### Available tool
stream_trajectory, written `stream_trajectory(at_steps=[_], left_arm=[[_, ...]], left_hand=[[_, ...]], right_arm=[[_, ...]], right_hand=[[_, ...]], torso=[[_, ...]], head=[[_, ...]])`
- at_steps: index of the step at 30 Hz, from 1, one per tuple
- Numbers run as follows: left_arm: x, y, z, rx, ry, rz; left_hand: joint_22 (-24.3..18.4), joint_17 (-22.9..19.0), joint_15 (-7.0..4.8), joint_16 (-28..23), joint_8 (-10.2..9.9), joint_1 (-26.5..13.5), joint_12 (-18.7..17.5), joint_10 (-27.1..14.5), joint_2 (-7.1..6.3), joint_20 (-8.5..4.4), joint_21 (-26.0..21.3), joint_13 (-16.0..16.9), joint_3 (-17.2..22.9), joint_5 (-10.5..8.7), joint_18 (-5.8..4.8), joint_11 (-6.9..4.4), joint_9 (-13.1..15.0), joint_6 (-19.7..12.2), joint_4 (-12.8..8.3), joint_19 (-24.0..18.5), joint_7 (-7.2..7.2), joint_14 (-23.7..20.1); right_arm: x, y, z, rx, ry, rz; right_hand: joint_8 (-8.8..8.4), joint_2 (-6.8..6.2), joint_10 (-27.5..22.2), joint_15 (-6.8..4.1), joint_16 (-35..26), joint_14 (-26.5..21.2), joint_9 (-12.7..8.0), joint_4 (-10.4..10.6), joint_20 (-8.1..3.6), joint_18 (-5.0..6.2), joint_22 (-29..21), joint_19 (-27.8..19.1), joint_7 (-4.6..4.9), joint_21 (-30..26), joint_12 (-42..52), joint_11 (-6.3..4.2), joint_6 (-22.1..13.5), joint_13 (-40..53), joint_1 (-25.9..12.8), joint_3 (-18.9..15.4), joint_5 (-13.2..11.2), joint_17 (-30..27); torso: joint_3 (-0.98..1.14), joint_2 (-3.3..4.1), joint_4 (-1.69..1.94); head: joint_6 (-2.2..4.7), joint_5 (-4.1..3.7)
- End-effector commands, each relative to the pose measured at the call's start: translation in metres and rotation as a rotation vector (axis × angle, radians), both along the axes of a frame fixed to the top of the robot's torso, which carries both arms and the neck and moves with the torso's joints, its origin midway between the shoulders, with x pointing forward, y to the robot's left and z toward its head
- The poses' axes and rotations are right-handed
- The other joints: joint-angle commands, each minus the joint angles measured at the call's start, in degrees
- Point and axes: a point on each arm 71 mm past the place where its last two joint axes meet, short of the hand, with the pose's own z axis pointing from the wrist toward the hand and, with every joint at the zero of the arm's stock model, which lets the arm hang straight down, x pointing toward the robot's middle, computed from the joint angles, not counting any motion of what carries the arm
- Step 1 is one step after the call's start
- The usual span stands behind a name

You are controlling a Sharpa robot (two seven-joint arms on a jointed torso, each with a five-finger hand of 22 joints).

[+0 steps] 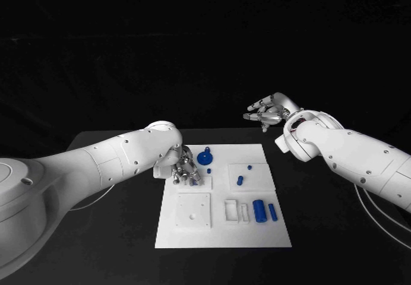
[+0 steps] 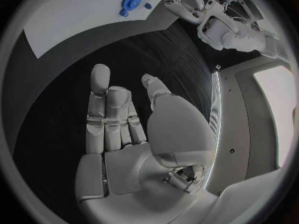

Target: Assemble the parts on the task board

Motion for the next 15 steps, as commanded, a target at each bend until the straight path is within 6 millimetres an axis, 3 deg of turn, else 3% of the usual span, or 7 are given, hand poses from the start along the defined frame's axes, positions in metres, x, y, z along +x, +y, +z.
stream_trajectory(at_steps=[1,2,6,9,15], left_arm=[[0.0010,0.0019,-0.0016,0.000,-0.024,0.025],[0.0011,0.0022,-0.0016,-0.001,-0.026,0.027],[0.0015,0.0032,-0.0012,-0.009,-0.036,0.033],[0.0017,0.0039,-0.0010,-0.015,-0.043,0.036],[0.0025,0.0059,-0.0002,-0.027,-0.062,0.050]], left_hand=[[1.0,-0.1,0.02,-0.4,-1.5,-1.0,-0.4,1.0,-1.80,-0.40,-0.3,0.1,-1.3,-1.48,-0.88,-1.77,-2.0,7.1,0.9,0.0,-6.41,-0.4],[1.0,-0.1,0.01,-0.5,-1.5,-0.7,-0.6,1.0,-2.12,-0.48,-0.4,0.2,-1.8,-1.80,-1.00,-1.73,-4.0,7.3,1.5,0.0,-6.39,-0.4],[1.0,-1.1,0.01,-1.2,-1.4,-1.0,-1.1,0.9,-3.74,-0.67,-0.7,0.4,-3.0,-5.39,-1.20,-1.67,-5.3,7.2,3.0,-0.1,-6.24,-0.8],[1.1,-1.6,-0.05,-1.6,-1.4,-0.4,-1.8,0.9,-5.64,-0.88,-1.0,1.1,-2.5,-6.27,-1.49,-1.59,-5.8,7.3,5.1,-0.1,-6.21,-1.0],[1.1,-2.3,-0.06,-2.0,-1.4,-0.1,-2.5,0.8,-7.46,-1.03,-1.4,1.7,-1.4,-7.57,-1.65,-1.52,-5.8,7.1,7.1,0.0,-6.13,-1.2]], right_arm=[[-0.0005,0.0010,-0.0002,-0.004,0.000,0.015],[-0.0005,0.0009,-0.0003,-0.004,0.000,0.014],[-0.0007,0.0002,-0.0009,-0.004,0.000,0.013],[-0.0009,-0.0001,-0.0013,-0.005,0.001,0.012],[-0.0011,-0.0008,-0.0021,-0.005,0.003,0.011]], right_hand=[[-0.17,0.05,-0.3,0.03,-0.4,-0.4,0.0,0.0,0.10,0.87,0.0,2.0,-0.13,-0.2,0.2,-0.16,-0.3,-0.1,-0.6,0.1,0.2,-0.1],[-0.17,0.02,-0.3,0.04,-0.4,-0.4,0.0,0.0,0.11,0.87,0.0,2.0,-0.11,-0.2,0.2,-0.14,-0.6,-0.1,-0.6,0.0,0.3,-0.1],[-0.18,0.00,-0.3,0.05,-0.4,-0.4,0.0,0.0,0.11,0.87,0.0,2.0,-0.10,-0.2,0.2,-0.14,-0.7,-0.1,-0.6,0.0,0.3,-0.1],[-0.18,-0.01,-0.3,0.05,-0.4,-0.4,0.0,0.0,0.11,0.87,0.0,2.0,-0.09,-0.2,0.2,-0.14,-0.8,-0.1,-0.6,0.0,0.3,-0.1],[-0.19,-0.03,-0.3,0.06,-0.4,-0.4,0.0,0.0,0.13,0.88,0.0,2.0,-0.07,-0.3,0.2,-0.11,-1.1,-0.1,-0.5,-0.1,0.3,-0.1]], torso=[[-0.07,0.00,0.01],[-0.08,-0.01,0.03],[-0.07,0.00,0.01],[-0.04,0.03,0.01],[-0.06,0.02,0.01]], head=[[0.01,0.01],[0.03,0.00],[0.12,0.02],[0.16,0.07],[0.23,0.09]])
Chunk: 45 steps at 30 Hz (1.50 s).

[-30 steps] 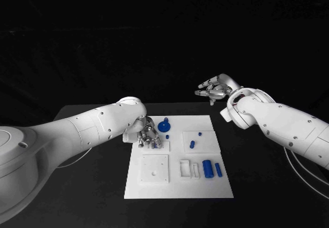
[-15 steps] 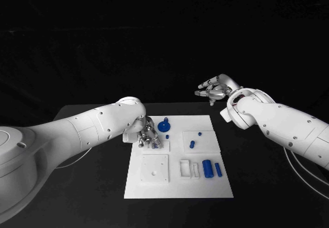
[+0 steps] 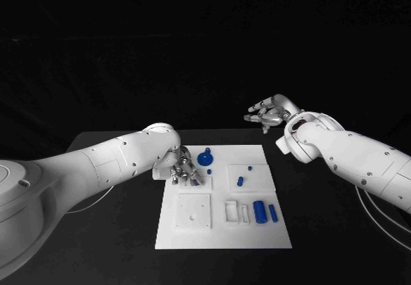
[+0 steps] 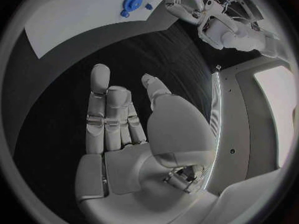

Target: Assemble the parts on the task board

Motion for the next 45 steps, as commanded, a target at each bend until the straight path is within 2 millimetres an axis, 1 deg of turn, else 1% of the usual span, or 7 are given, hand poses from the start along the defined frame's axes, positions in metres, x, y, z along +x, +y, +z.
stream_trajectory(at_steps=[1,9,15,16,38,41,45], left_arm=[[0.002,0.000,0.001,-0.018,-0.035,0.020],[0.001,0.004,0.001,-0.027,-0.046,0.028],[-0.001,0.006,0.001,-0.033,-0.042,0.020],[-0.002,0.006,0.001,-0.034,-0.040,0.018],[-0.005,0.008,0.004,-0.102,-0.079,0.047],[-0.005,0.011,0.009,-0.132,-0.100,0.064],[-0.009,0.015,0.016,-0.164,-0.123,0.075]], left_hand=[[1.1,-0.2,-0.07,-0.4,-0.1,-0.1,-0.3,2.4,-0.82,-0.35,-0.4,0.2,0.0,-0.33,-0.78,0.02,0.0,-0.1,0.6,0.1,0.16,-0.4],[1.1,-0.7,-0.06,-0.6,0.0,0.0,-0.9,2.4,-2.16,-0.44,-0.7,0.8,0.8,-2.56,-0.94,0.10,0.2,-0.1,2.0,0.1,0.25,-0.7],[1.1,-0.6,-0.08,-0.5,0.0,0.2,-1.0,2.4,-4.89,-0.51,-0.8,1.1,1.4,-4.71,-1.02,0.11,0.5,0.3,5.0,0.1,0.29,-0.7],[1.1,-0.5,-0.17,-0.5,-0.1,0.8,-1.1,2.4,-5.78,-0.70,-0.8,1.1,1.5,-4.83,-1.19,0.08,0.5,0.4,6.6,0.1,0.30,-0.7],[0.9,-1.6,-0.21,-2.0,-0.2,0.8,-2.4,1.9,-6.48,-1.27,-1.4,0.7,0.6,-4.94,-1.78,0.39,0.2,-0.7,7.9,-0.4,0.73,-1.8],[0.6,-2.1,0.16,-3.1,-0.6,0.5,-4.1,0.5,-6.07,-1.35,-2.5,0.3,0.4,-4.93,-2.22,0.68,-1.7,-4.1,7.9,-1.3,1.68,-3.2],[0.7,-2.5,0.34,-2.8,-0.4,0.4,-4.2,0.7,-6.08,-1.47,-3.2,0.2,0.4,-4.93,-2.54,1.26,-9.1,-6.5,7.6,-1.1,2.66,-3.4]], right_arm=[[0.000,0.001,0.000,-0.004,-0.001,0.013],[-0.001,-0.001,-0.001,-0.004,0.002,0.010],[-0.001,-0.003,-0.002,-0.005,0.004,0.007],[-0.002,-0.003,-0.003,-0.005,0.005,0.007],[-0.003,-0.006,-0.006,-0.004,0.010,0.003],[-0.003,-0.008,-0.006,-0.005,0.009,-0.001],[-0.003,-0.011,-0.006,-0.005,0.007,-0.007]], right_hand=[[-0.19,-0.03,-0.3,0.06,-0.2,-0.4,0.0,0.0,0.12,0.95,0.0,2.0,0.07,-0.3,0.2,-0.11,-0.4,0.0,-0.5,-0.1,0.3,-0.1],[-0.20,-0.07,-0.3,0.08,-0.2,-0.4,0.0,0.1,0.14,0.96,0.0,2.0,0.09,-0.3,0.1,-0.10,-0.7,-0.1,-0.5,-0.1,0.3,-0.1],[-0.20,-0.07,-0.3,0.08,-0.2,-0.4,0.0,0.1,0.14,0.96,0.0,2.0,0.09,-0.3,0.1,-0.10,-0.7,-0.1,-0.5,-0.1,0.3,-0.1],[-0.20,-0.07,-0.3,0.08,-0.2,-0.4,0.0,0.1,0.14,0.96,0.0,2.0,0.09,-0.3,0.1,-0.10,-0.7,-0.1,-0.5,-0.1,0.3,-0.1],[-0.20,-0.07,-0.3,0.08,-0.2,-0.4,0.0,0.1,0.14,0.96,0.0,2.0,0.09,-0.3,0.1,-0.10,-0.7,-0.1,-0.5,-0.1,0.3,-0.1],[-0.20,-0.07,-0.2,0.08,-0.2,-0.4,0.0,0.4,0.14,0.98,0.0,2.0,0.10,-0.3,0.1,-0.09,-0.8,-0.1,-0.4,-0.3,0.3,0.0],[-0.20,-0.07,-0.2,0.08,-0.2,-0.4,0.0,0.4,0.14,0.98,0.0,2.0,0.10,-0.3,0.1,-0.09,-0.8,-0.1,-0.4,-0.3,0.3,0.0]], torso=[[0.01,0.04,-0.01],[0.03,0.00,0.01],[0.03,-0.06,0.07],[0.03,-0.04,0.06],[0.08,0.01,-0.02],[0.13,-0.03,0.09],[0.12,-0.12,0.26]], head=[[0.05,0.02],[0.04,0.00],[0.08,0.03],[0.12,0.07],[0.51,0.46],[0.61,0.33],[0.69,0.20]])
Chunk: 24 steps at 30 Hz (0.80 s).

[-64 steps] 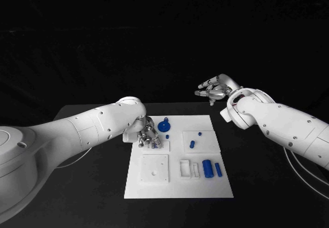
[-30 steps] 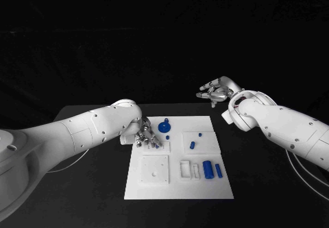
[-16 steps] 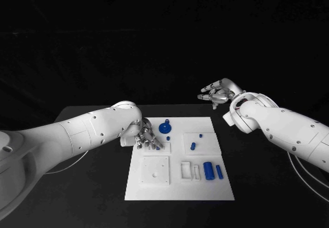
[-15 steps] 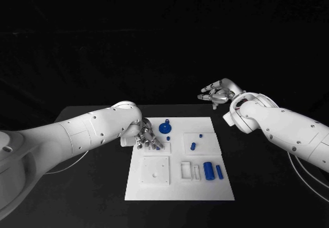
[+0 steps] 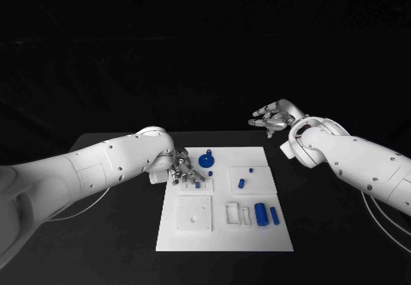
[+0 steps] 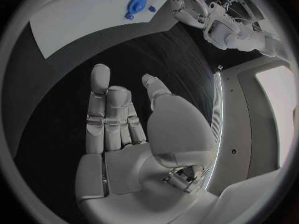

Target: Assemble the parts on the task board

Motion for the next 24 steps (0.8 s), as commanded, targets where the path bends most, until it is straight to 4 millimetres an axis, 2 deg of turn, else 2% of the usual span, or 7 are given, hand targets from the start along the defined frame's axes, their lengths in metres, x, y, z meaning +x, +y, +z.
stream_trajectory(at_steps=[1,3,8,9,10,15,24], left_arm=[[-0.001,-0.001,0.008,-0.061,-0.051,0.028],[-0.005,0.000,0.011,-0.073,-0.060,0.030],[-0.013,0.004,0.017,-0.087,-0.079,0.039],[-0.015,0.005,0.017,-0.089,-0.086,0.044],[-0.017,0.006,0.018,-0.092,-0.098,0.052],[-0.025,0.010,0.021,-0.092,-0.152,0.081],[-0.037,0.015,0.015,-0.055,-0.224,0.091]], left_hand=[[0.7,-0.2,0.11,0.1,-0.1,-0.4,-0.3,0.6,-0.14,-0.07,-0.3,-0.1,0.0,-0.05,-0.76,0.59,-3.2,-2.2,0.0,0.0,0.60,-0.4],[0.8,-0.7,0.13,0.3,0.0,-0.2,-0.3,0.6,-0.23,-0.01,-0.9,-0.2,0.2,-0.04,-0.68,0.67,-9.3,-1.7,-0.1,0.3,0.80,-0.4],[0.9,-1.4,0.39,0.4,0.0,0.0,-0.1,0.6,0.73,0.05,-1.3,-0.1,0.6,0.06,-0.56,1.19,-15.7,-6.0,-0.5,0.9,2.17,-0.1],[1.0,-2.0,0.46,0.5,0.4,-0.3,0.2,0.4,1.04,0.21,-1.7,-0.2,0.6,0.08,-0.34,1.24,-20.8,-5.3,-1.3,1.4,2.25,0.0],[1.0,-2.3,0.43,0.5,0.1,-0.2,0.2,0.3,1.97,0.18,-1.9,-0.2,0.9,0.20,-0.29,1.32,-23.0,-5.9,-1.6,1.5,2.58,0.0],[1.0,-3.2,0.37,0.4,0.3,-0.6,0.0,0.2,2.81,0.05,-2.4,-0.7,0.7,0.45,-0.40,1.29,-25.9,-5.9,-2.4,2.0,2.70,0.1],[1.0,-3.5,0.29,0.4,0.3,-0.4,-0.1,0.5,2.70,-0.02,-2.7,-0.9,1.1,1.05,-0.42,1.21,-26.5,-5.5,-1.8,2.3,2.61,0.4]], right_arm=[[-0.001,-0.001,0.001,0.000,-0.006,0.009],[-0.001,-0.002,0.001,0.000,-0.006,0.007],[-0.002,-0.005,0.001,-0.001,-0.006,0.002],[-0.002,-0.006,0.001,-0.002,-0.006,0.001],[-0.002,-0.007,0.001,-0.002,-0.006,-0.001],[-0.004,-0.010,0.001,-0.003,-0.006,-0.004],[-0.007,-0.012,0.002,-0.005,-0.007,-0.002]], right_hand=[[-0.20,-0.07,-0.2,0.08,-0.2,-0.4,0.0,0.1,0.14,0.79,0.0,2.0,0.05,-0.3,0.1,-0.09,-0.4,0.0,-0.4,-0.1,0.3,-0.1],[-0.20,-0.07,-0.2,0.08,-0.2,-0.4,0.0,0.1,0.14,0.79,0.0,2.0,0.05,-0.3,0.1,-0.09,-0.4,0.0,-0.4,-0.1,0.3,-0.1],[-0.20,-0.07,-0.2,0.08,-0.2,-0.4,0.0,0.1,0.14,0.79,0.0,2.0,0.05,-0.3,0.1,-0.09,-0.4,0.0,-0.4,-0.1,0.3,-0.1],[-0.20,-0.07,-0.2,0.08,-0.2,-0.4,0.0,0.1,0.14,0.79,0.0,2.0,0.05,-0.3,0.1,-0.09,-0.4,0.0,-0.4,-0.1,0.3,-0.1],[-0.20,-0.07,-0.2,0.08,-0.2,-0.4,0.0,0.1,0.14,0.79,0.0,2.0,0.05,-0.3,0.1,-0.09,-0.4,0.0,-0.4,-0.1,0.3,-0.1],[-0.20,-0.07,-0.2,0.08,-0.2,-0.4,0.0,0.1,0.14,0.79,0.0,2.0,0.05,-0.3,0.1,-0.09,-0.4,0.0,-0.4,-0.1,0.3,-0.1],[-0.18,-0.10,-0.2,0.09,-0.3,-0.4,0.0,0.3,0.16,0.79,-0.1,2.0,0.05,-0.3,0.1,-0.10,-0.3,-0.1,-0.3,-0.1,0.4,-0.1]], torso=[[0.03,-0.17,0.27],[0.02,-0.25,0.36],[0.03,-0.31,0.38],[0.03,-0.29,0.36],[0.03,-0.27,0.37],[0.04,-0.28,0.43],[0.01,-0.31,0.52]], head=[[0.11,-0.19],[0.11,-0.24],[0.14,-0.39],[0.17,-0.38],[0.15,-0.45],[0.20,-0.56],[0.16,-0.56]])
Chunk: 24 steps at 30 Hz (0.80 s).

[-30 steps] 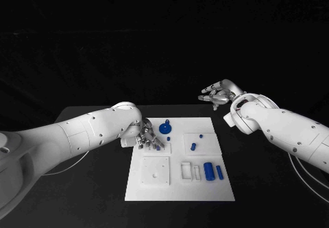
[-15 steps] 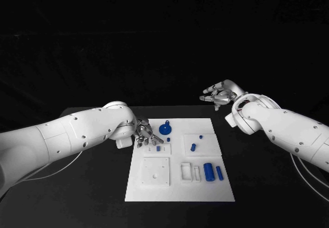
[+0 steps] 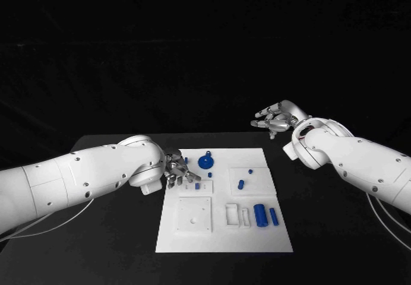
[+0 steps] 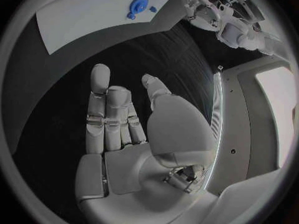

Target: Assemble the parts on the task board

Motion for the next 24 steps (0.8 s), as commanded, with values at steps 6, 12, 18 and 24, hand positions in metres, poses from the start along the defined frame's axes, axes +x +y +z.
stream_trajectory(at_steps=[6,12,18,24], left_arm=[[-0.002,-0.001,-0.007,0.048,-0.090,0.041],[-0.002,-0.001,-0.017,0.074,-0.073,0.043],[-0.001,-0.005,-0.023,0.081,-0.059,0.034],[-0.002,-0.012,-0.026,0.082,-0.041,0.015]], left_hand=[[1.1,-0.2,-0.24,0.3,0.2,0.2,-0.3,0.8,-0.27,-0.13,-0.4,-0.2,0.4,2.59,-0.53,0.18,0.0,1.0,1.4,0.5,-0.09,0.4],[1.1,-0.3,-0.25,0.3,0.3,0.1,-0.3,0.7,-0.94,-0.15,-0.5,-0.2,0.5,2.40,-0.57,0.17,0.4,1.0,2.9,0.6,-0.15,0.4],[1.1,-0.4,-0.29,0.3,1.2,0.1,-0.2,0.6,-1.78,-0.18,-0.4,-0.1,0.8,1.31,-0.65,0.14,1.4,1.0,5.2,0.5,-0.36,0.3],[1.1,-0.3,-0.33,0.5,2.2,0.1,0.0,0.7,-2.01,-0.24,-0.3,0.0,0.8,1.13,-0.69,0.04,2.0,0.8,6.0,0.5,-0.48,0.3]], right_arm=[[-0.002,0.001,0.000,0.001,-0.005,0.007],[-0.002,0.001,0.000,0.001,-0.004,0.008],[-0.003,0.001,-0.001,0.001,-0.004,0.008],[-0.003,0.002,-0.001,0.002,-0.004,0.010]], right_hand=[[-0.18,-0.10,-0.2,0.09,-0.3,-0.4,0.0,0.3,0.16,0.88,-0.1,2.0,0.04,-0.3,0.1,-0.10,-0.3,-0.1,-0.3,-0.1,0.2,0.0],[-0.18,-0.10,-0.2,0.09,-0.3,-0.4,0.0,0.3,0.16,0.88,-0.1,2.0,0.04,-0.3,0.1,-0.10,-0.3,-0.1,-0.3,-0.1,0.2,0.0],[-0.19,-0.15,-0.1,0.09,-0.3,-0.4,0.0,0.3,0.16,0.88,-0.1,2.0,0.05,-0.3,0.1,-0.10,-0.4,-0.1,-0.3,-0.2,0.3,-0.1],[-0.19,-0.15,-0.1,0.09,-0.3,-0.4,0.0,0.3,0.16,0.88,-0.1,2.0,0.05,-0.3,0.1,-0.10,-0.4,-0.1,-0.3,-0.2,0.3,-0.1]], torso=[[-0.02,0.04,-0.11],[0.01,0.10,-0.25],[0.02,0.14,-0.16],[-0.01,0.13,-0.15]], head=[[0.05,0.17],[0.11,0.08],[0.01,-0.31],[-0.10,-0.37]])
